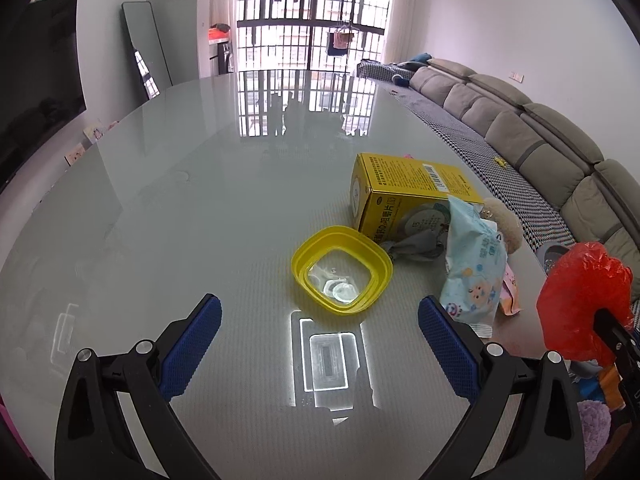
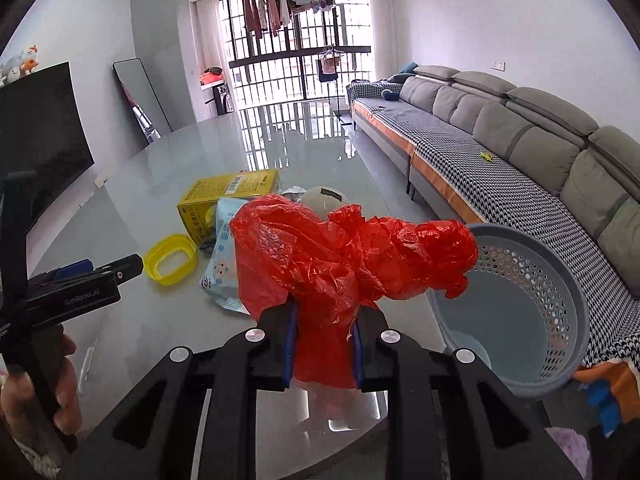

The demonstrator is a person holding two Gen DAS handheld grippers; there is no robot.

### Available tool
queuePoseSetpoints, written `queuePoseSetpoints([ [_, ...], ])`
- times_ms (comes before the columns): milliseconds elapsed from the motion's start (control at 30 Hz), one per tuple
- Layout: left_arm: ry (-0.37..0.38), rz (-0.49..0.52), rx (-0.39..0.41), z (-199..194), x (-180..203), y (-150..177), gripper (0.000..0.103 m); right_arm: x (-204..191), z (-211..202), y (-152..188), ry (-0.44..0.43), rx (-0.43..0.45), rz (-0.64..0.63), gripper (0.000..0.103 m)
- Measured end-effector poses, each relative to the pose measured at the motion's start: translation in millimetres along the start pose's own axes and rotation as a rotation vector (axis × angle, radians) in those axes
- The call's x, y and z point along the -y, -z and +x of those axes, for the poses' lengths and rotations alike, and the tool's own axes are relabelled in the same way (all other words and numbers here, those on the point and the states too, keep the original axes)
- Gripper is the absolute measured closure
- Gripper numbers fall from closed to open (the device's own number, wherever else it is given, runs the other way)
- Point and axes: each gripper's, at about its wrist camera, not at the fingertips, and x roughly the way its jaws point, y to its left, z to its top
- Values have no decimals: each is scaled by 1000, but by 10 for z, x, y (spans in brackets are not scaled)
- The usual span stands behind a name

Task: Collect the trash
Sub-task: 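Grasp the blue wipes packet with the left gripper while the right gripper holds the red bag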

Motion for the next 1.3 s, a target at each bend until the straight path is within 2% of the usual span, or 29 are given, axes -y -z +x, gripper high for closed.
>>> queuePoseSetpoints([
  [200,23,25,-7,-15,172,18,6,98,-12,44,10,-1,16,82],
  [633,104,98,-48,231,941,-33,6,560,-53,167,75,13,87,82],
  [867,88,106,-101,491,1260,-59,6,835,49,278,69,-7,131,82],
  [1000,67,95,-134,642,1316,-54,6,932,121,309,62,-19,154,82],
  [1100,52,111,-131,667,1344,-49,7,977,148,318,60,-21,168,82],
  [1133,50,114,-127,666,1350,-55,9,991,155,316,59,-21,172,82],
  [1200,55,115,-127,661,1349,-57,26,1009,171,319,56,-22,179,82],
  [1233,57,117,-132,668,1347,-52,30,1016,173,325,55,-23,181,82],
  [1300,71,123,-145,688,1350,-35,44,1009,174,326,54,-23,180,82],
])
